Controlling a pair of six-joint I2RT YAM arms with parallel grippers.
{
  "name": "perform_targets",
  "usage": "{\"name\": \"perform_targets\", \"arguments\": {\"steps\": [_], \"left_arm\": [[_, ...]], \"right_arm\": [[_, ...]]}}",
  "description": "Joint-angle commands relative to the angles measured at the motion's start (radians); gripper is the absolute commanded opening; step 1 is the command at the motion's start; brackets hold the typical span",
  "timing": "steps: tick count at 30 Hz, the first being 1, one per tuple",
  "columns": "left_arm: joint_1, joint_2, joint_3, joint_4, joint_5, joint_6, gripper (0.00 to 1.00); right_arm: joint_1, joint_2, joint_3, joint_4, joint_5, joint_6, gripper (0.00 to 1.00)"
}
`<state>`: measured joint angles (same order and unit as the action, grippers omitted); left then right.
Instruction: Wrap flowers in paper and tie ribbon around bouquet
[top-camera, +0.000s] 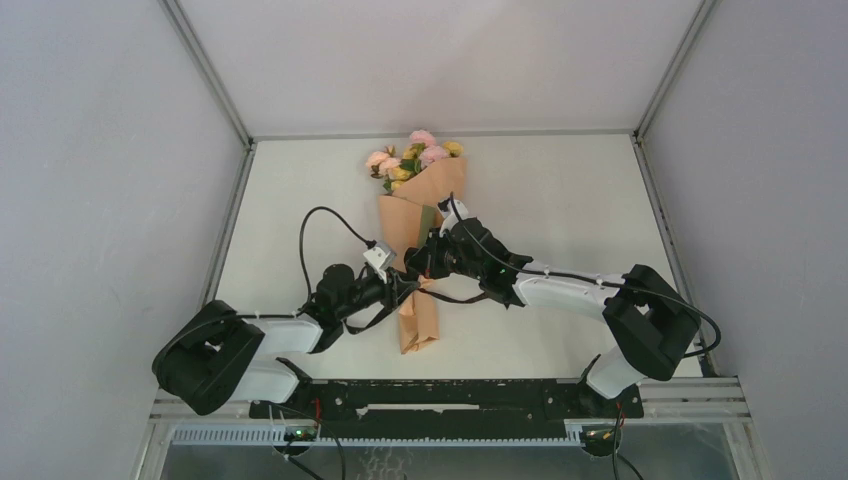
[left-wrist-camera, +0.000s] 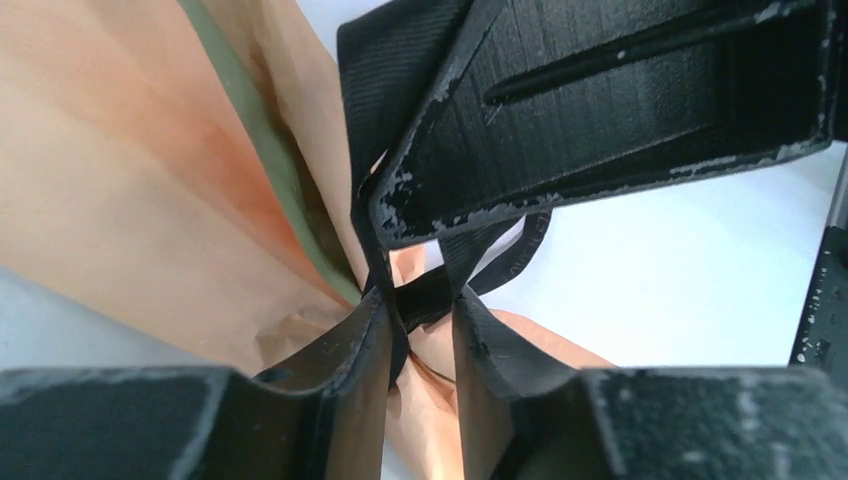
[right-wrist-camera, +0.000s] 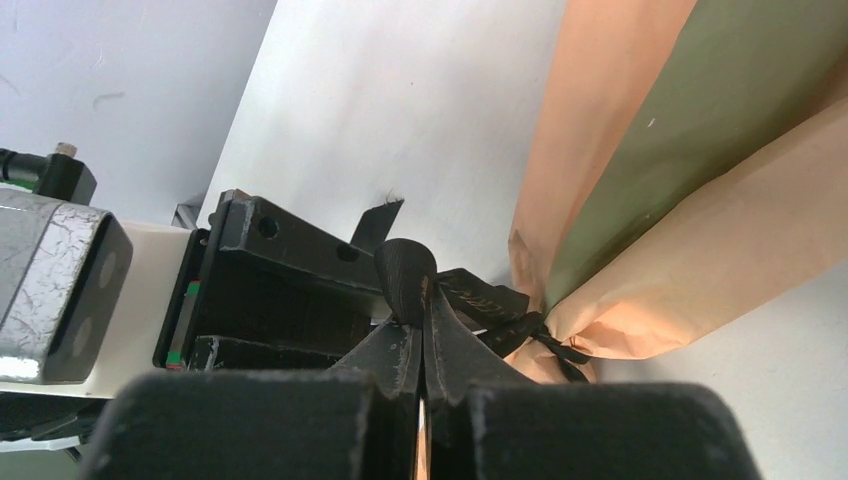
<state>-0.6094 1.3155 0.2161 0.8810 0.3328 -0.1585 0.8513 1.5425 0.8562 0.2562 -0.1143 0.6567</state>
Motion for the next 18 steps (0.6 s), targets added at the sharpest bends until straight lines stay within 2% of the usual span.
{"name": "perform_targets", "arguments": {"steps": [1, 3, 4, 5, 7, 8, 9, 11, 12, 15, 18], "left_arm": [[-0.007, 0.018, 0.072, 0.072, 0.040, -0.005, 0.38], [-0.007, 0.026, 0.079, 0.072, 0.034, -0.002, 0.41], [-0.007, 0.029, 0.083, 0.072, 0.030, -0.001, 0.38], [-0.007, 0.031, 0.086, 0.072, 0.027, 0.000, 0.30], [-0.010, 0.037, 0.088, 0.076, 0.020, 0.003, 0.07], [-0.010, 0.038, 0.088, 0.078, 0.015, 0.004, 0.01], [-0.010, 0.038, 0.086, 0.081, 0.016, 0.004, 0.00], [-0.010, 0.035, 0.084, 0.085, 0.020, 0.005, 0.00], [-0.010, 0.033, 0.082, 0.085, 0.017, 0.004, 0.00], [-0.011, 0.024, 0.073, 0.088, -0.003, 0.005, 0.00], [-0.011, 0.018, 0.058, 0.089, 0.003, 0.050, 0.00]], "right_arm": [[0.003, -0.042, 0.001, 0.049, -0.018, 0.011, 0.00], [0.007, -0.038, 0.001, 0.051, -0.024, 0.012, 0.00], [0.007, -0.038, 0.001, 0.049, -0.025, 0.011, 0.00], [0.008, -0.038, 0.001, 0.047, -0.025, 0.012, 0.00], [0.007, -0.041, 0.001, 0.042, -0.020, 0.010, 0.00], [0.008, -0.042, -0.001, 0.039, -0.018, 0.008, 0.00], [0.006, -0.045, 0.000, 0.038, -0.016, 0.005, 0.00], [0.008, -0.054, 0.000, 0.029, -0.012, -0.014, 0.10], [0.002, -0.064, 0.002, 0.000, -0.008, -0.028, 0.18], [-0.034, -0.140, 0.031, -0.208, 0.079, -0.102, 0.35], [-0.111, -0.253, 0.032, -0.470, 0.216, -0.106, 0.47]]}}
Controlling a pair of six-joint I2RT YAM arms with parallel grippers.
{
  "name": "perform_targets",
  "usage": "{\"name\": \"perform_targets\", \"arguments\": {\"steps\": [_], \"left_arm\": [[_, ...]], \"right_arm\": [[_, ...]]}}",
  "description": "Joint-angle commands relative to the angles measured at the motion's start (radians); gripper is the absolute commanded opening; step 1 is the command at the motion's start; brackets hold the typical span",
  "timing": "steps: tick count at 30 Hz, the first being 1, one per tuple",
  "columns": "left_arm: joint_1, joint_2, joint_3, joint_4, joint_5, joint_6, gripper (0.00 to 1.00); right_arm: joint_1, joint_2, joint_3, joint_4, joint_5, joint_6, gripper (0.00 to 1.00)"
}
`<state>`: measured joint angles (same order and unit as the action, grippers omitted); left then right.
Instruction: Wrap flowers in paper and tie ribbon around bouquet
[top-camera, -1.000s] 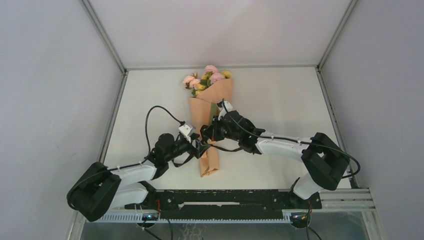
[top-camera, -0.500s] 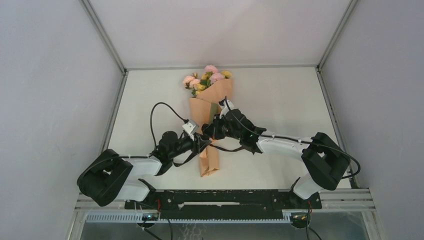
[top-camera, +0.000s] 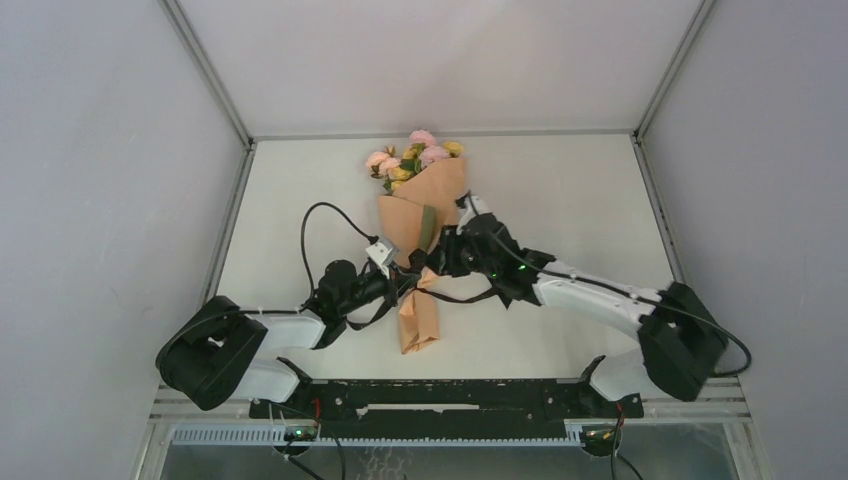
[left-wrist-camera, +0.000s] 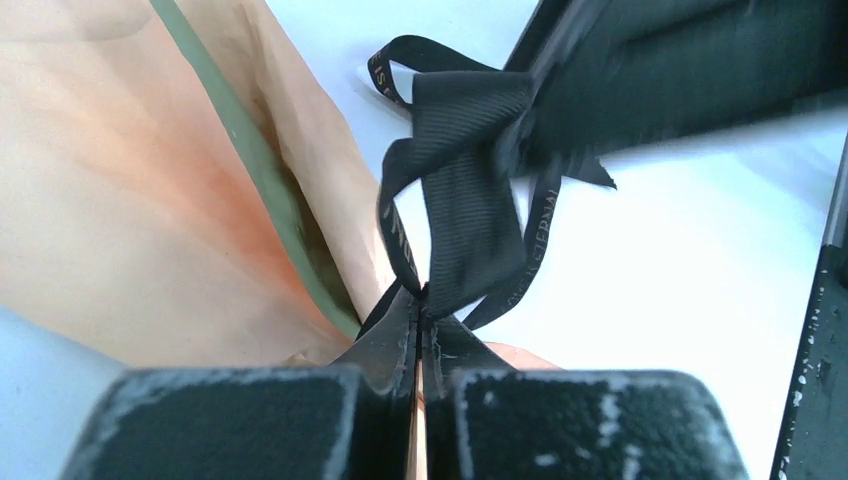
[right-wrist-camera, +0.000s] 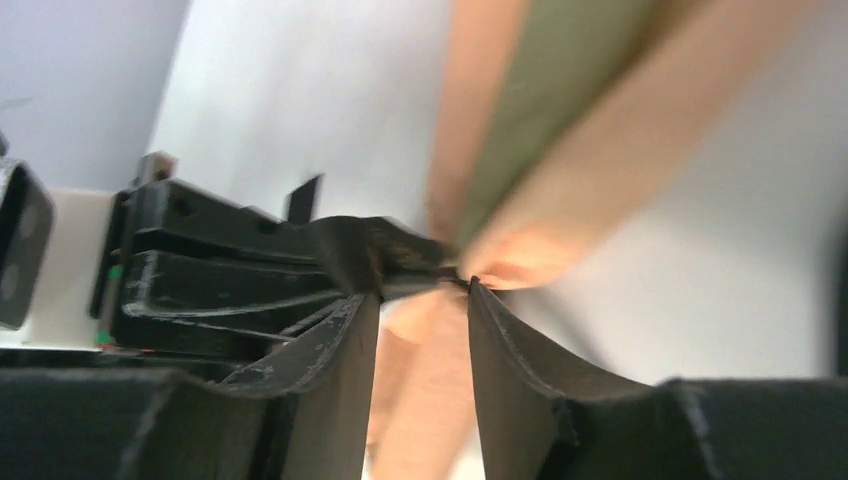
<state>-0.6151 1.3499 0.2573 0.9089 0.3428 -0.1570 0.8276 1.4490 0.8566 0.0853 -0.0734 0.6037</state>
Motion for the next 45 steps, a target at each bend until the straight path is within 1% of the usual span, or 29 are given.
{"name": "perform_targets", "arguments": {"steps": [1, 3, 5, 7, 9, 12, 14, 19, 22, 27, 28, 29, 30, 31, 32, 34, 36, 38, 40, 42, 44, 45], "left_arm": [[-0.006, -0.017, 0.010, 0.061, -0.002, 0.076, 0.00], [-0.006, -0.022, -0.002, 0.049, 0.011, 0.141, 0.00], [-0.005, -0.028, -0.012, 0.036, 0.033, 0.199, 0.00], [-0.006, -0.035, -0.017, 0.029, 0.081, 0.241, 0.00], [-0.008, -0.041, -0.024, 0.028, 0.106, 0.278, 0.00], [-0.010, -0.042, -0.031, 0.024, 0.099, 0.309, 0.00], [-0.010, -0.046, -0.036, 0.010, 0.103, 0.330, 0.00], [-0.009, -0.063, -0.045, -0.018, 0.088, 0.358, 0.00], [-0.010, -0.065, -0.048, -0.014, 0.103, 0.360, 0.00], [-0.010, -0.062, -0.051, -0.011, 0.117, 0.386, 0.00], [-0.011, -0.061, -0.051, -0.013, 0.113, 0.389, 0.00], [-0.009, -0.061, -0.049, -0.013, 0.109, 0.391, 0.00], [-0.009, -0.061, -0.047, -0.013, 0.109, 0.394, 0.00], [-0.010, -0.061, -0.049, -0.013, 0.109, 0.393, 0.00], [-0.010, -0.062, -0.047, -0.013, 0.111, 0.393, 0.00], [-0.011, -0.064, -0.047, -0.013, 0.116, 0.396, 0.00], [-0.009, -0.068, -0.048, -0.014, 0.125, 0.412, 0.00], [-0.009, -0.073, -0.050, -0.015, 0.144, 0.439, 0.00], [-0.010, -0.077, -0.051, -0.017, 0.162, 0.475, 0.00], [-0.010, -0.080, -0.052, -0.020, 0.191, 0.527, 0.00], [-0.010, -0.084, -0.051, -0.029, 0.220, 0.584, 0.00], [-0.010, -0.087, -0.046, -0.043, 0.233, 0.616, 0.00]], "right_arm": [[-0.124, -0.184, 0.032, -0.376, 0.203, -0.041, 0.51], [-0.204, -0.202, 0.032, -0.513, 0.223, -0.020, 0.53], [-0.275, -0.174, 0.042, -0.595, 0.192, -0.050, 0.53], [-0.312, -0.121, 0.086, -0.670, 0.161, -0.090, 0.53], [-0.317, -0.055, 0.139, -0.724, 0.139, -0.133, 0.53], [-0.312, 0.066, 0.221, -0.738, 0.055, -0.214, 0.54], [-0.305, 0.155, 0.289, -0.742, 0.031, -0.271, 0.55], [-0.301, 0.356, 0.423, -0.761, 0.054, -0.349, 0.56], [-0.300, 0.442, 0.449, -0.751, 0.070, -0.363, 0.56], [-0.303, 0.513, 0.454, -0.727, 0.066, -0.366, 0.55], [-0.302, 0.521, 0.454, -0.720, 0.062, -0.366, 0.52], [-0.304, 0.529, 0.454, -0.714, 0.062, -0.367, 0.46], [-0.304, 0.535, 0.455, -0.711, 0.066, -0.367, 0.35], [-0.308, 0.535, 0.456, -0.710, 0.072, -0.364, 0.21], [-0.311, 0.527, 0.455, -0.711, 0.073, -0.362, 0.01], [-0.318, 0.485, 0.455, -0.716, 0.073, -0.366, 0.00], [-0.324, 0.402, 0.455, -0.719, 0.073, -0.375, 0.00], [-0.328, 0.253, 0.455, -0.703, 0.037, -0.385, 0.00], [-0.319, 0.119, 0.455, -0.648, -0.015, -0.387, 0.00], [-0.261, 0.040, 0.477, -0.583, 0.039, -0.399, 0.00], [-0.178, 0.051, 0.587, -0.561, 0.097, -0.415, 0.00], [-0.134, 0.081, 0.648, -0.549, 0.087, -0.413, 0.00]]}}
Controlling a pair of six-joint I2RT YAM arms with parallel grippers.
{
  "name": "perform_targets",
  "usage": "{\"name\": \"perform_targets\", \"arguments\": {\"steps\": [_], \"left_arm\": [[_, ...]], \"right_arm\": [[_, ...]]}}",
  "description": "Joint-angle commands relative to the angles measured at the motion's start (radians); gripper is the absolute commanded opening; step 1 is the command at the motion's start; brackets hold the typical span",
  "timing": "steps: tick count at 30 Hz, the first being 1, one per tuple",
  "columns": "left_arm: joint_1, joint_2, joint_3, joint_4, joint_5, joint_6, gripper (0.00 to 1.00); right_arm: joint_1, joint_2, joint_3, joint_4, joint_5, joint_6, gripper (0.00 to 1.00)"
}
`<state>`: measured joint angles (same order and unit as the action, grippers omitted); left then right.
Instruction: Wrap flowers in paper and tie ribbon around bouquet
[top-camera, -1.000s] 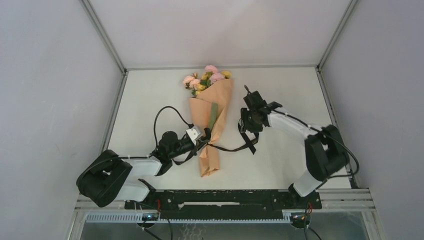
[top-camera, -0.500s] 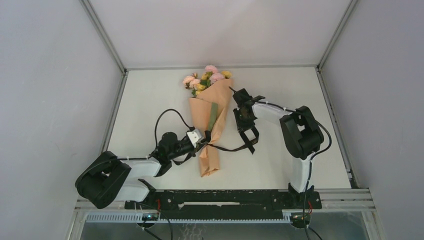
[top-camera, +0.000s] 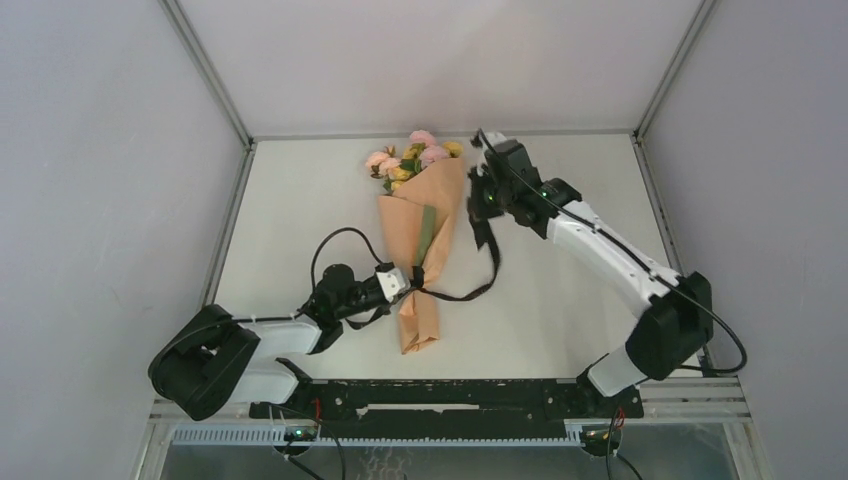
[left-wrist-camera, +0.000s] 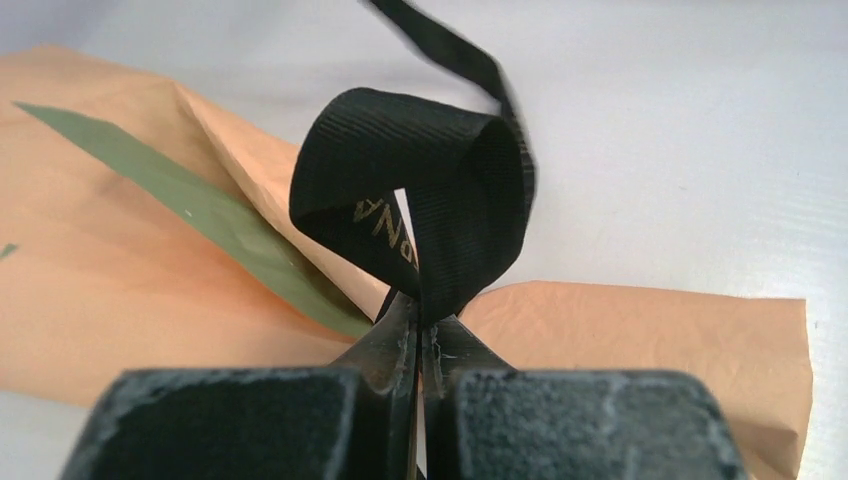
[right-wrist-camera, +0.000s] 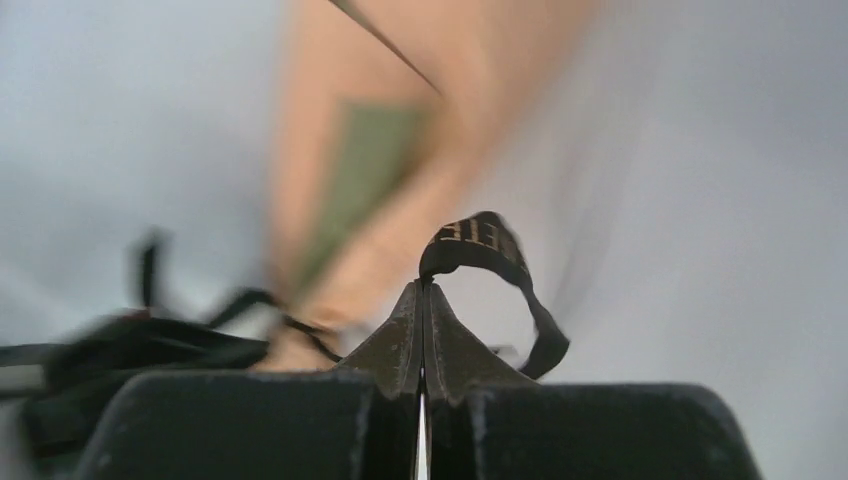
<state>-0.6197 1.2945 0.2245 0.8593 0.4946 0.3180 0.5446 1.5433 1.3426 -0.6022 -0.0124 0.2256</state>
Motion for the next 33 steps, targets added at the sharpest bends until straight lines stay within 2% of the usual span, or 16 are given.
{"name": "perform_targets", "arguments": {"steps": [1, 4, 10, 11, 13, 15, 18, 22, 24, 28, 30, 33], "left_arm": [[-0.005, -0.036, -0.008, -0.010, 0.097, 0.175, 0.00], [-0.005, -0.044, -0.008, -0.051, 0.130, 0.258, 0.00], [-0.007, -0.060, -0.015, -0.066, 0.145, 0.267, 0.00], [-0.009, -0.062, -0.015, -0.066, 0.146, 0.266, 0.00], [-0.009, -0.067, -0.017, -0.066, 0.145, 0.266, 0.00], [-0.008, -0.071, -0.021, -0.067, 0.136, 0.265, 0.00], [-0.008, -0.073, -0.025, -0.070, 0.131, 0.257, 0.00], [-0.008, -0.074, -0.022, -0.071, 0.127, 0.248, 0.00], [-0.009, -0.071, -0.020, -0.076, 0.118, 0.249, 0.00], [-0.009, -0.062, -0.016, -0.085, 0.105, 0.250, 0.00], [-0.008, -0.060, -0.011, -0.094, 0.107, 0.250, 0.00], [-0.008, -0.057, -0.004, -0.101, 0.107, 0.252, 0.00]], "right_arm": [[0.177, 0.022, 0.219, 0.152, -0.017, -0.024, 0.00], [0.256, 0.158, 0.409, 0.162, -0.074, -0.009, 0.00], [0.374, 0.464, 0.770, 0.033, -0.213, 0.034, 0.00], [0.387, 0.497, 0.808, 0.010, -0.238, 0.036, 0.02], [0.400, 0.538, 0.868, -0.046, -0.252, 0.031, 0.15], [0.392, 0.532, 0.875, -0.088, -0.233, 0.017, 0.36], [0.326, 0.441, 0.765, -0.078, -0.249, 0.018, 0.54], [0.215, 0.214, 0.420, 0.089, -0.320, 0.046, 0.66], [0.168, 0.084, 0.221, 0.198, -0.370, 0.068, 0.66], [0.138, -0.093, -0.094, 0.281, -0.412, 0.093, 0.65], [0.161, -0.157, -0.206, 0.333, -0.433, 0.100, 0.65], [0.213, -0.209, -0.310, 0.371, -0.382, 0.132, 0.65]]}}
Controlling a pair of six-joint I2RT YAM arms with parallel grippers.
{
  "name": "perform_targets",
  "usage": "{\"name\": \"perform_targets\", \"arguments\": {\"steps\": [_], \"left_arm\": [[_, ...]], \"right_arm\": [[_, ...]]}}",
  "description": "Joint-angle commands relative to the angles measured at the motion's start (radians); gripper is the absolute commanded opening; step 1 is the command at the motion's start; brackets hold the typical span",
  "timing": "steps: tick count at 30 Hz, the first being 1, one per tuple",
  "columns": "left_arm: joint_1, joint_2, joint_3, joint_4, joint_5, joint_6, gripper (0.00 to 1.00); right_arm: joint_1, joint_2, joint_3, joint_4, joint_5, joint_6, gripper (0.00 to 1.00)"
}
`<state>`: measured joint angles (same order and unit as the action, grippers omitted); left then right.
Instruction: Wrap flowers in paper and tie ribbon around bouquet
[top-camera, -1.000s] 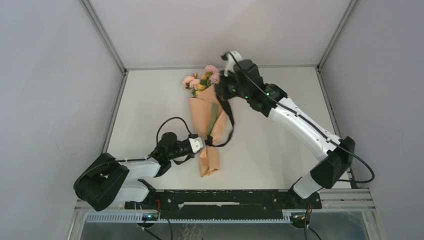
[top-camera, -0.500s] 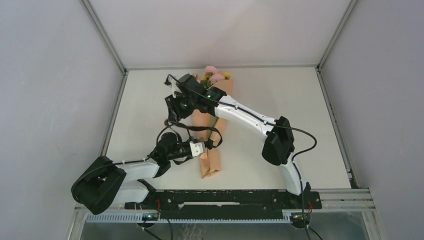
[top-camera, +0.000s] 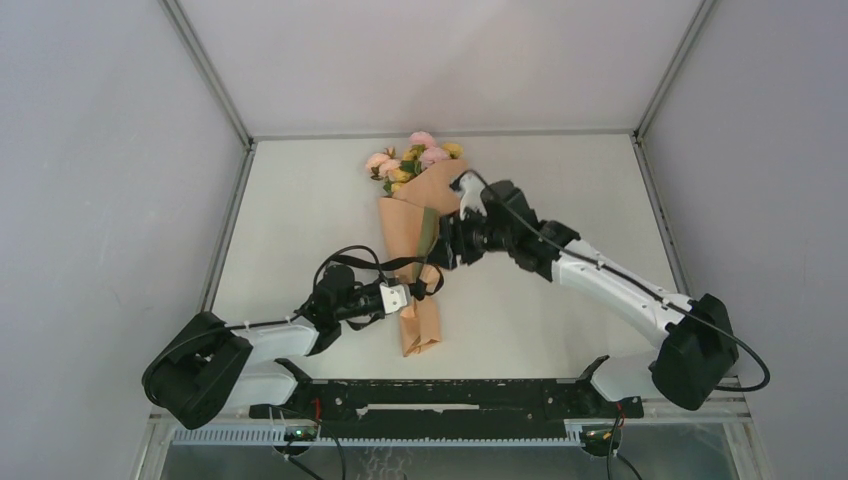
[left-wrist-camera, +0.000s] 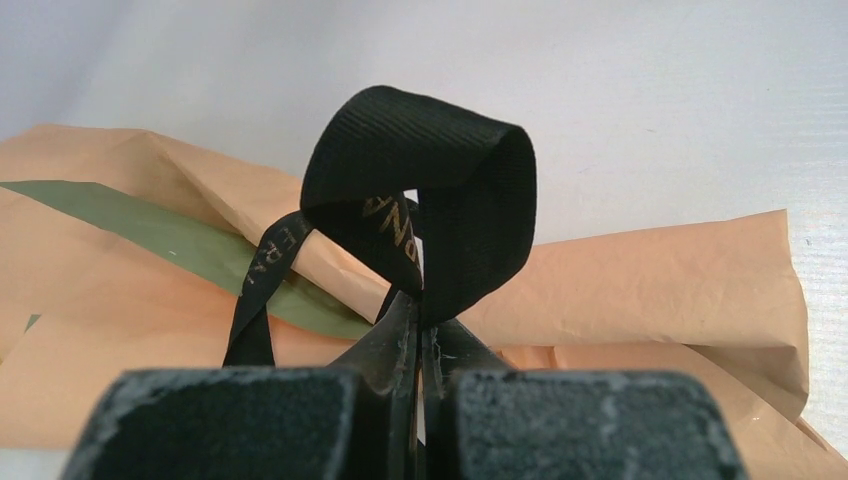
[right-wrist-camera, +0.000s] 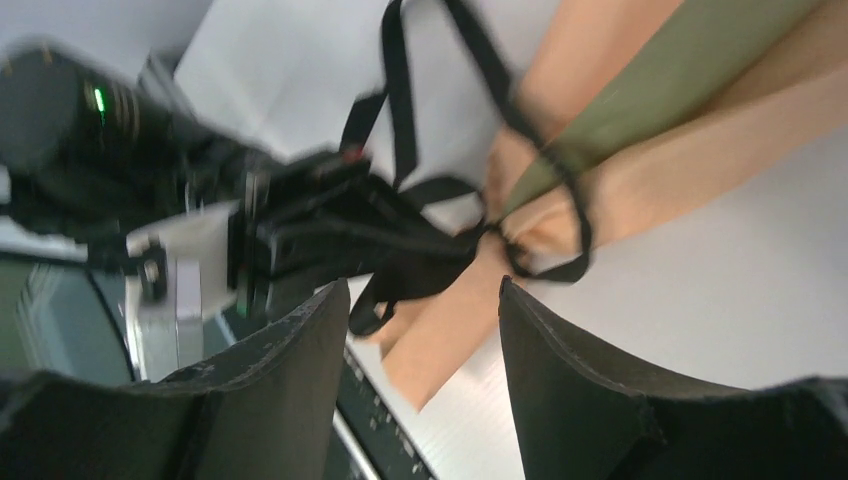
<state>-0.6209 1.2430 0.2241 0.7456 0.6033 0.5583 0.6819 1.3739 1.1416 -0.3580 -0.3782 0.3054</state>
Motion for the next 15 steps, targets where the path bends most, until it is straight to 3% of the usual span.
{"name": "perform_targets", "arguments": {"steps": [1, 12, 15], "left_arm": [[-0.007, -0.006, -0.002, 0.010, -0.001, 0.012, 0.00], [-0.007, -0.015, 0.004, -0.009, 0.000, 0.025, 0.00], [-0.007, -0.013, 0.007, -0.011, 0.000, 0.025, 0.00]], "right_arm": [[0.084, -0.041, -0.126, 0.136, 0.000, 0.072, 0.65], [0.154, 0.071, -0.174, 0.272, 0.016, 0.210, 0.66], [0.155, 0.104, -0.175, 0.277, -0.003, 0.219, 0.55]]}}
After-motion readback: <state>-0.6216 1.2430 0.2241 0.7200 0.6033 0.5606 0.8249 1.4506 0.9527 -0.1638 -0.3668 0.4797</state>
